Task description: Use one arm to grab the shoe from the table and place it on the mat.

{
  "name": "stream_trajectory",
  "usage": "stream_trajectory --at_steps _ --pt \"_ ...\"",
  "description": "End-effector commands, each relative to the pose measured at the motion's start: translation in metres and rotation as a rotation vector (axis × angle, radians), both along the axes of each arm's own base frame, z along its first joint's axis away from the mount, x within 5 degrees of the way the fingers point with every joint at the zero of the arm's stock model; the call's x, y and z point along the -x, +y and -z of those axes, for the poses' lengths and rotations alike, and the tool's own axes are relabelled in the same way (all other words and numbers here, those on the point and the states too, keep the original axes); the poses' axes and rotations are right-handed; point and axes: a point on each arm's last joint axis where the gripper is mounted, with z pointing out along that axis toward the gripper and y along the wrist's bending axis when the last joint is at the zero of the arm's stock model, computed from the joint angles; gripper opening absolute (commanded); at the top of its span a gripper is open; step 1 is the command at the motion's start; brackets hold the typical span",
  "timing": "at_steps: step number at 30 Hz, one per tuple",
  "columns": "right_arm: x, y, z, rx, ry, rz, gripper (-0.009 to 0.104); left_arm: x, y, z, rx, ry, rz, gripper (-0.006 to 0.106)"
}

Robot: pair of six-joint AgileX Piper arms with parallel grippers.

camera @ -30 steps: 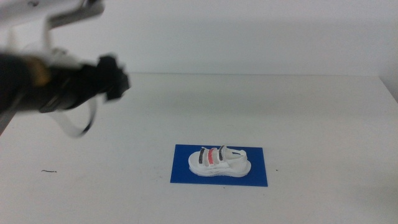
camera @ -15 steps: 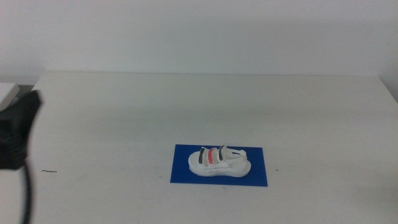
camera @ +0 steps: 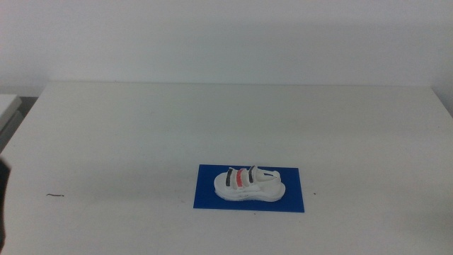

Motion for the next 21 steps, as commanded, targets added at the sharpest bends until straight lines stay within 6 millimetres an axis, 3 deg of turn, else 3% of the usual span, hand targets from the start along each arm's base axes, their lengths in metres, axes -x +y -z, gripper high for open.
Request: stream_trajectory --at_steps 1,5,11,15,21 --pt "0.000 0.000 0.000 0.010 -0.011 -0.002 0.079 0.007 0.003 0.013 0.050 -0.040 -0.036 0.094" --pt "0.000 0.000 0.000 0.010 -0.011 -0.002 0.079 0.012 0.005 0.035 0.051 0.020 -0.085 0.094" --pt "0.000 0.000 0.000 0.010 -0.011 -0.002 0.079 0.010 0.006 0.049 0.057 0.052 -0.104 0.094" --pt "0.000 0.000 0.000 0.010 -0.011 -0.002 0.079 0.010 0.006 0.056 0.056 0.131 -0.097 0.094" --pt "0.000 0.000 0.000 0.010 -0.011 -0.002 0.079 0.010 0.006 0.053 0.057 0.096 -0.100 0.094"
